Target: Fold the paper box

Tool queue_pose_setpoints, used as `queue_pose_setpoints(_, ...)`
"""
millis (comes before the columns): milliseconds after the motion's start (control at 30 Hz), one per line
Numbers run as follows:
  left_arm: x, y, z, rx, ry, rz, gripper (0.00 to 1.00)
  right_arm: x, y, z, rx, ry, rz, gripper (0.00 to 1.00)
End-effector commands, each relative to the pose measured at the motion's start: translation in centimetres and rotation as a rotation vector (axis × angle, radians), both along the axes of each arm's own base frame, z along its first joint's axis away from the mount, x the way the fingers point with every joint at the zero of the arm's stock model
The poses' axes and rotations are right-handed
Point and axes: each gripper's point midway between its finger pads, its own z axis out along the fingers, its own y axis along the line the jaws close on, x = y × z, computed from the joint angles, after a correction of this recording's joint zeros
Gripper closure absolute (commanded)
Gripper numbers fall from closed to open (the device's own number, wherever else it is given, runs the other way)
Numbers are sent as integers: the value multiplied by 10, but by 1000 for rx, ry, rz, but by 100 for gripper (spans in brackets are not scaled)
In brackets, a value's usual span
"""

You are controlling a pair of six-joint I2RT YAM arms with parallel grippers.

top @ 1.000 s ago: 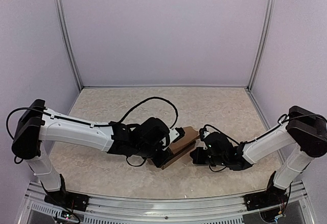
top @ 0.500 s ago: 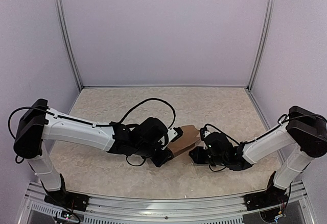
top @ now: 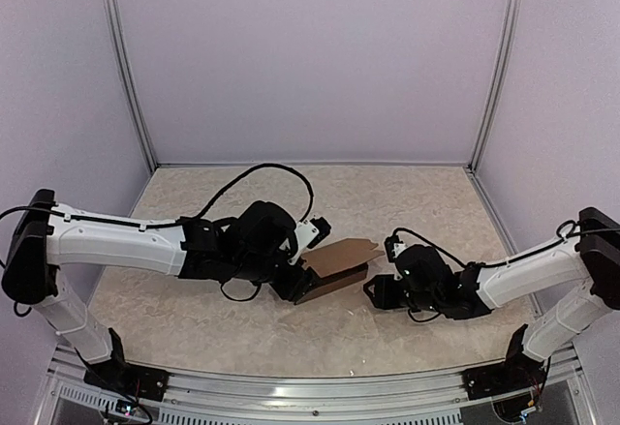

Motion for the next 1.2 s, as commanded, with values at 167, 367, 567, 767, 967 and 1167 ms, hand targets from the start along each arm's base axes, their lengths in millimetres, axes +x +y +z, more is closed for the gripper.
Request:
queue_pose_setpoints(167, 11, 48, 36, -17, -88, 85, 36, -3, -28, 36, -243, -153, 110, 38)
queue_pose_setpoints(367, 13, 75, 35, -11, -107, 157, 35, 8, -35, 67, -383, -272, 179, 35)
queue_pose_setpoints(567, 5, 96, 6, -18, -107, 190, 31, 11, -25, 100, -426, -426, 296, 33)
queue_pose_setpoints(767, 2, 114, -14, -43, -171, 207, 30, 19, -26, 125, -458, -475, 312, 30)
queue_pose_setpoints(967, 6, 115, -25, -4, -288, 198, 32, 18, -25, 146, -419, -467, 327, 27)
queue_pose_setpoints(1167, 13, 107, -36, 33, -444, 144, 40, 15, -29, 169, -358, -487, 326, 27)
